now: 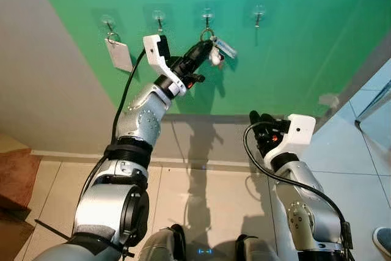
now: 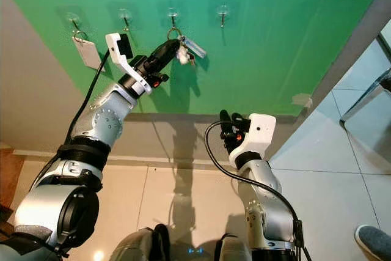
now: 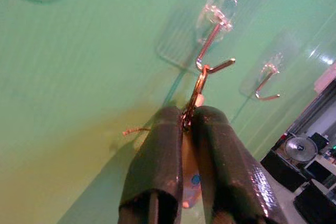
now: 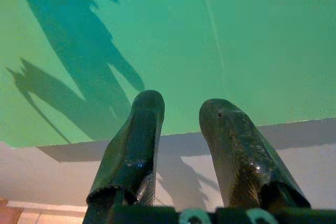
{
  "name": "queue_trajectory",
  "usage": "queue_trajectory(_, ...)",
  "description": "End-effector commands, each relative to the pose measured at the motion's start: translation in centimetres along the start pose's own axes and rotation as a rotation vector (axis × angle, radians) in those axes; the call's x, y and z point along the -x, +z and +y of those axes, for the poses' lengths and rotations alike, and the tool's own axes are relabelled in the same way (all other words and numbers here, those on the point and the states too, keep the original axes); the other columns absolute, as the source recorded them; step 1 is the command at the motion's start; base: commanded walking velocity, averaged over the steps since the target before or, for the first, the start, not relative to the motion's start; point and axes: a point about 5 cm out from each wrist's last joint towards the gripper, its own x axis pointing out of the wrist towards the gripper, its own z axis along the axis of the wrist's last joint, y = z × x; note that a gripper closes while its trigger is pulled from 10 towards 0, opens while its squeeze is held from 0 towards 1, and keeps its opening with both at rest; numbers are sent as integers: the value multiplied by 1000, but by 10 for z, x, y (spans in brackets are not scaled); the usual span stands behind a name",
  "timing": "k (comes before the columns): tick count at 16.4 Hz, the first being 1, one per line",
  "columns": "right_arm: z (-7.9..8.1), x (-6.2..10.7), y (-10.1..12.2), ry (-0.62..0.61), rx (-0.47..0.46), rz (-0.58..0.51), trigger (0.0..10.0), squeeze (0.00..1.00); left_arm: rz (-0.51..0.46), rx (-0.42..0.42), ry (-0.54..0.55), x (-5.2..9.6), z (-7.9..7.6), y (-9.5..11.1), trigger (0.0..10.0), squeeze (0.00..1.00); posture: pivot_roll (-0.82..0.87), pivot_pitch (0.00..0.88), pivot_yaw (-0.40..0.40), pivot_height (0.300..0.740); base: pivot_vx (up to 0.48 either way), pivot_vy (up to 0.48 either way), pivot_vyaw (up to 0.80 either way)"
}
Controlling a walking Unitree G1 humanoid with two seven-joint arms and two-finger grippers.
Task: Hang keys on a hook
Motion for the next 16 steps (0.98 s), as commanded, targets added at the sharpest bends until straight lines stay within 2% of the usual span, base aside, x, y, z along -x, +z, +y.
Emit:
queue_trajectory(1,-1,3,0,-6,-15,3,10000,0,7,12,25,4,3,-2,10000,1000,-44,194,72,740,0,0,0)
queue_trajectory(3,-1,3,0,-5,-16,5,10000,0,-7,-6,34,8,5,1,10000,1000,-42,193,72,740,0,0,0)
queue_trajectory(6,-2,3,-2,-5,-17,12,10000,0,-17,-22,73,25,9,-2,10000,1000,-39,191,74,740,0,0,0)
queue_trajectory(9,-3,3,-3,-5,-20,18,10000,0,-14,-45,135,55,8,-11,10000,1000,-26,187,68,740,0,0,0)
queue_trajectory(10,-3,2,-3,-3,-20,18,10000,0,-12,-56,148,58,8,-12,10000,1000,-26,187,68,740,0,0,0)
queue_trajectory(11,-4,2,-3,0,-20,21,10000,0,17,-116,219,69,11,-16,10000,545,-23,184,66,740,0,0,0)
queue_trajectory(12,-6,1,-7,-2,-21,33,10000,0,83,-176,298,82,14,-26,10000,0,-19,176,64,740,0,0,0)
queue_trajectory(13,-12,3,-20,-19,-14,75,10000,0,209,-235,421,100,24,-47,10000,0,-17,170,63,740,0,0,0)
queue_trajectory(14,-19,5,-31,-38,-2,113,10000,0,290,-260,498,114,29,-60,10000,0,-13,167,59,740,0,0,0)
queue_trajectory(16,-50,25,-82,-114,72,305,10000,0,461,-220,659,169,46,-102,10000,0,-9,141,43,740,0,0,0)
